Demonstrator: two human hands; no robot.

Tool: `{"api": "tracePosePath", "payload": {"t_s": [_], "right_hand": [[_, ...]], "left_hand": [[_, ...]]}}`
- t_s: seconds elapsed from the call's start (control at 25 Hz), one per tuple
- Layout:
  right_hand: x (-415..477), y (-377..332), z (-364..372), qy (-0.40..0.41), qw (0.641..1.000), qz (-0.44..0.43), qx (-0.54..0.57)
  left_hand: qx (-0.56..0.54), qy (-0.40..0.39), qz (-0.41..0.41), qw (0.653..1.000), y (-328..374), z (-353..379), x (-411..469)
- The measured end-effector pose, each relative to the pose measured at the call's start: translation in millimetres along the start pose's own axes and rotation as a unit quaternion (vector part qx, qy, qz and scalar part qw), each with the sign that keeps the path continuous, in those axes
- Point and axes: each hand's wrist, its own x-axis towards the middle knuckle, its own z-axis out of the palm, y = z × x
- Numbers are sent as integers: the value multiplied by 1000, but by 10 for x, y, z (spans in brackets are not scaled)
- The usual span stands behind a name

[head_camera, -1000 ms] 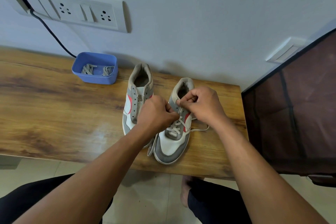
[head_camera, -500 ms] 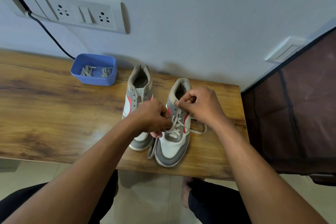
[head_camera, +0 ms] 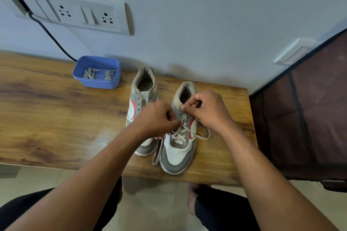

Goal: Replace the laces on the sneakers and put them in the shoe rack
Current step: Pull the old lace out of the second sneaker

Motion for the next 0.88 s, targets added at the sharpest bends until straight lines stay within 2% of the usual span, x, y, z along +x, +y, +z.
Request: {"api": "tracePosePath", "payload": {"t_s": [0.08,0.2,0.28,0.4,0.44,0.56,0.6,0.72,0.76,0.8,0.88], "right_hand": [[4,0,-2,2,1000,2,6],[6,11,-1,1,1000,-2,6],[12,12,3,-1,1000,-2,4],[13,23,4,2,1000,-2,3],[11,24,1,1,1000,-2,7],[9,24,4,-8,1000,-7,5],[9,23,4,-9,1000,-9,3],[19,30,17,-7,1000,-8,2],[18,34,16,-6,1000,-8,3],[19,41,16,-6,1000,-9,4],[18,51,13,-8,1000,-13,3]], "left_hand": [[19,-12,11,1000,8,-4,23],[-25,-120,-27,992,-48,-126,32],[-32,-85,-19,996,-57,-105,21],[23,1,30,999,4,10,20],[36,-10,35,999,11,-14,19],[-1,-127,7,992,-54,-160,23],[-9,-133,-1,991,-68,-167,18],[41,-24,24,999,-41,-26,29],[55,-10,35,998,-19,-7,31],[53,-31,39,997,-11,-27,30],[17,-137,20,990,-24,-138,6]]}}
